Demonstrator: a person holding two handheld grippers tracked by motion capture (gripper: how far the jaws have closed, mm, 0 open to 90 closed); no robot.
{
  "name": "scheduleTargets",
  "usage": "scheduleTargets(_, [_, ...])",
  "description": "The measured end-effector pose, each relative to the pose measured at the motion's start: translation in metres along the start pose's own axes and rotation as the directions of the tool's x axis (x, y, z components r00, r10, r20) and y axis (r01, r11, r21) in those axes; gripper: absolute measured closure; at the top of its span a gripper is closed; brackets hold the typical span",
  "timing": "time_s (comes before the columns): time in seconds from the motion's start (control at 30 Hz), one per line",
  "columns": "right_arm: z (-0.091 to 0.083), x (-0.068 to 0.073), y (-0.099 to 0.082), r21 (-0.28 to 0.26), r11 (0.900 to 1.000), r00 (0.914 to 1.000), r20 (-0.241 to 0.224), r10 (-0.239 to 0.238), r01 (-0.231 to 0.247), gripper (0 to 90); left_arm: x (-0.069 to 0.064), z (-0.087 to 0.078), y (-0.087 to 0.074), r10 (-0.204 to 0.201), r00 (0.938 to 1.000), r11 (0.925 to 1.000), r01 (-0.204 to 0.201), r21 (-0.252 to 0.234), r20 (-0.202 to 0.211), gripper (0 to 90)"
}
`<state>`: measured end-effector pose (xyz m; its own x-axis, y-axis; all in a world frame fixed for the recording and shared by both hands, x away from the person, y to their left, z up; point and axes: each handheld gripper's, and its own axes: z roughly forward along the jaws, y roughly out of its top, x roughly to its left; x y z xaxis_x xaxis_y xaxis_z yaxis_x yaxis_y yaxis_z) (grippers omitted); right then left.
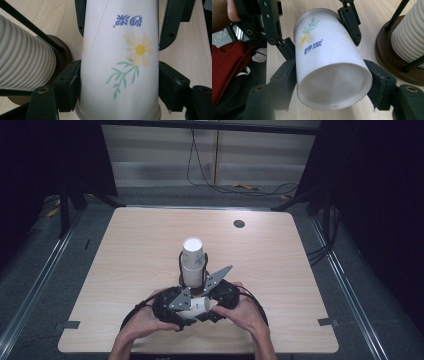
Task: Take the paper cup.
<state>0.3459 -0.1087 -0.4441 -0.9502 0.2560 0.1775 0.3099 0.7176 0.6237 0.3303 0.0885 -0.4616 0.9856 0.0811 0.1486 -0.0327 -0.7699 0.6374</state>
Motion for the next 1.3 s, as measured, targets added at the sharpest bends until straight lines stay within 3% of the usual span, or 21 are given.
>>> scheduleTargets(0.23, [-0.003,0.0,0.0,-0.009,1.0,0.9999,-0.017,0.001,-0.002,34.8,-0.001,0.0,-0.001,0.002,1.0,0.9999,-0.002,-0.012,0.006,27.5])
scheduleTargets(0.5, [-0.006,-0.001,-0.001,-0.031,0.9995,0.9998,-0.018,0.003,-0.003,36.6,0.001,-0.003,-0.004,-0.021,0.9998,0.9966,0.022,-0.08,0.004,23.7])
scheduleTargets(0.53, [-0.007,0.0,-0.001,-0.034,0.9994,0.9999,-0.015,0.003,-0.004,36.8,0.001,-0.003,-0.005,-0.034,0.9994,0.994,0.033,-0.104,-0.007,22.7])
scheduleTargets(0.67, [-0.009,0.0,-0.002,-0.039,0.9992,0.9999,-0.008,0.008,-0.008,36.9,0.002,-0.006,-0.007,-0.039,0.999,0.9915,0.036,-0.125,-0.021,19.3])
scheduleTargets(0.73, [-0.01,-0.001,-0.003,-0.043,0.999,0.9999,-0.003,0.011,-0.011,36.9,0.002,-0.008,-0.009,-0.059,0.9982,0.9838,0.056,-0.17,-0.012,18.8])
scheduleTargets(0.87, [-0.011,-0.002,-0.004,-0.056,0.9982,0.9998,0.0,0.019,-0.019,36.9,0.003,-0.011,-0.012,-0.085,0.9959,0.9735,0.076,-0.216,-0.032,16.5])
scheduleTargets(0.97, [-0.012,-0.003,-0.005,-0.068,0.9975,0.9997,0.013,0.019,-0.018,36.8,0.004,-0.012,-0.015,-0.098,0.9945,0.9697,0.087,-0.228,-0.037,16.1])
scheduleTargets(1.07, [-0.012,-0.004,-0.006,-0.082,0.9963,0.9991,0.029,0.031,-0.028,36.6,0.005,-0.015,-0.019,-0.129,0.9911,0.9572,0.115,-0.266,-0.034,16.2])
scheduleTargets(1.1, [-0.012,-0.004,-0.007,-0.084,0.9959,0.9989,0.031,0.036,-0.033,36.6,0.005,-0.015,-0.019,-0.129,0.9911,0.9572,0.115,-0.266,-0.034,16.1])
scheduleTargets(1.3, [-0.015,-0.006,-0.013,-0.12,0.9915,0.9976,0.042,0.055,-0.05,36.6,0.01,-0.024,-0.027,-0.186,0.9821,0.924,0.166,-0.344,-0.027,15.9])
